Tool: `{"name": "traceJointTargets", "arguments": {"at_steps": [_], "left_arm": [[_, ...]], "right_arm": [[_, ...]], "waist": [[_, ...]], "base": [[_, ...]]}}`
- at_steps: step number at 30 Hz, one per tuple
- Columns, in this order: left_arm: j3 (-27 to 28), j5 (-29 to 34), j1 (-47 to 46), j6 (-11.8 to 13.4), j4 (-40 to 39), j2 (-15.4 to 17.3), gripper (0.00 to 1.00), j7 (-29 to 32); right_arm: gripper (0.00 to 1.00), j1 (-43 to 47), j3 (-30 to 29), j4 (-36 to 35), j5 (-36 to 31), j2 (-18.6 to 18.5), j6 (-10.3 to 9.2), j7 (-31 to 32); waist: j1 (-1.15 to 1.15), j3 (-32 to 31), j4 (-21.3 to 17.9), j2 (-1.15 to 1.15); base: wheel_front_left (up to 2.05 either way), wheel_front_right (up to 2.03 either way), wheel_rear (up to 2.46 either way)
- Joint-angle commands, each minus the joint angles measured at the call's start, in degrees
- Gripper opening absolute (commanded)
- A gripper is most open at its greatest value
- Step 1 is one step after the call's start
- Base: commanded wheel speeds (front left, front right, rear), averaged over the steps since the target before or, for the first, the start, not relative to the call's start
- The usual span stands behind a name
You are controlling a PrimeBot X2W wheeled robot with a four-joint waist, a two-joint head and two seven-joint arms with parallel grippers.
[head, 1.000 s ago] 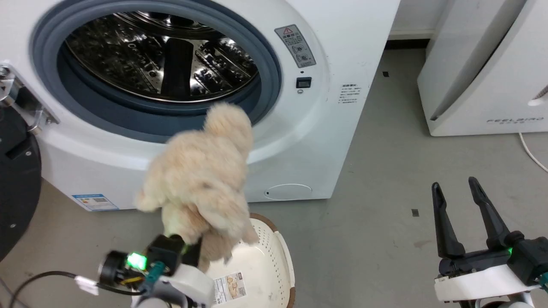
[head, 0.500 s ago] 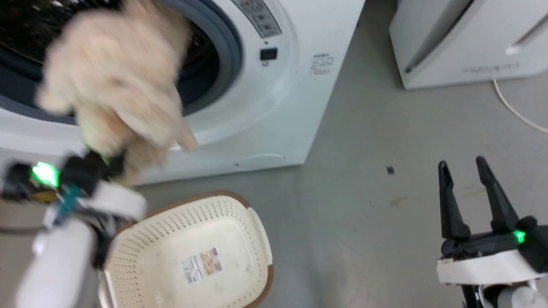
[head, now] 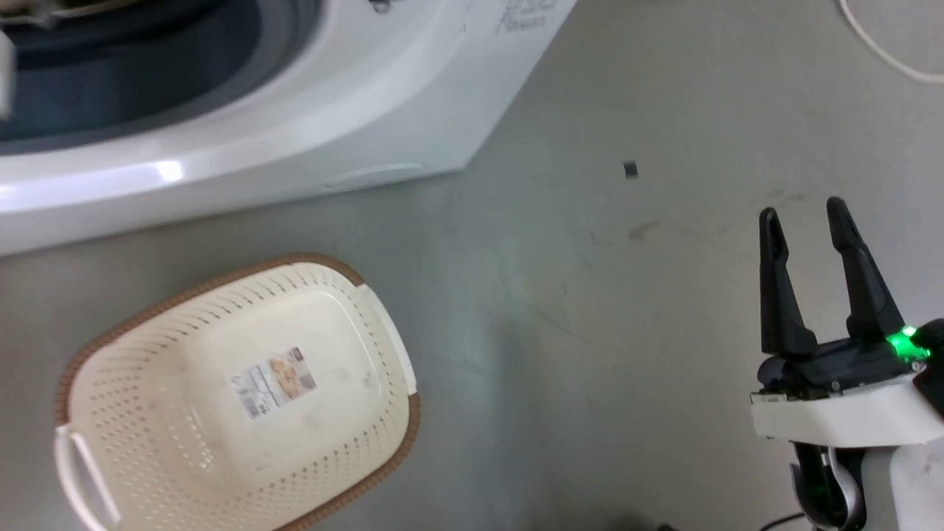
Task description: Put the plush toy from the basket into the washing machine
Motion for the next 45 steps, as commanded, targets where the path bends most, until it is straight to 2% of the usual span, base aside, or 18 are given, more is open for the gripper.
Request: {"name": "traceJointTargets", "arguments": {"at_steps": [1, 7, 16, 20, 23, 24, 25, 29, 35, 45], "left_arm": [[-0.81, 0.26, -3.03, -0.32, 1.76, 0.74, 0.00, 0.35], [-9.05, 0.87, -14.13, -1.13, 12.41, 3.13, 0.00, 5.48], [-31.20, -10.28, -25.73, -1.18, 20.64, 7.65, 0.00, 14.36], [-38.46, -16.23, -29.23, -1.19, 22.05, 9.34, 0.00, 16.54], [-42.58, -19.49, -30.90, -1.19, 22.60, 10.56, 0.00, 15.69], [-43.54, -20.15, -31.32, -1.19, 22.85, 10.83, 0.19, 14.67], [-44.30, -20.56, -31.63, -1.19, 23.24, 11.07, 1.00, 13.40], [-45.06, -21.77, -31.47, -1.19, 25.56, 10.55, 1.00, 8.95], [-45.88, -23.60, -25.84, -0.85, 31.32, 6.80, 1.00, -0.12], [-42.87, -30.77, -10.20, 3.79, 36.83, -2.40, 1.00, -15.74]], "right_arm": [[1.00, -1.31, 0.47, -0.37, 0.51, -0.01, -0.05, -0.24], [1.00, -2.56, 1.39, -0.73, 1.84, -0.01, -0.05, -0.24], [1.00, -3.54, 2.54, -0.76, 2.74, -0.01, -0.05, -0.24], [1.00, -4.03, 2.89, -0.59, 2.87, -0.01, -0.05, -0.24], [1.00, -4.25, 2.94, -0.28, 2.94, -0.01, -0.05, -0.24], [1.00, -4.32, 2.91, -0.10, 2.91, -0.01, -0.05, -0.24], [1.00, -4.40, 2.85, 0.03, 2.87, -0.01, -0.05, -0.24], [1.00, -4.38, 2.17, 0.33, 2.55, -0.01, -0.05, -0.24], [1.00, -3.44, 0.23, 1.49, 0.48, -0.01, -0.05, -0.24], [1.00, 0.44, -1.79, 3.24, -3.88, -0.01, -0.05, -0.24]], "waist": [[-0.01, 4.25, -2.56, 0.00], [-0.01, 7.81, -3.98, 0.00], [-0.01, 10.76, -4.67, 0.00], [-0.01, 11.21, -4.55, 0.00], [-0.01, 10.97, -4.38, 0.00], [-0.01, 10.75, -4.28, 0.00], [-0.01, 10.42, -4.17, 0.00], [-0.01, 8.89, -3.43, 0.00], [-0.01, 2.52, -0.84, 0.00], [-0.01, -12.16, 4.97, 0.00]], "base": [[0.00, 0.00, 0.00], [0.00, 0.00, 0.00], [0.00, 0.00, 0.00], [0.00, 0.00, 0.00], [0.00, 0.00, 0.00], [0.00, 0.00, 0.00], [0.00, 0.00, 0.00], [0.00, 0.00, 0.00], [0.00, 0.00, 0.00], [0.00, 0.00, 0.00]]}}
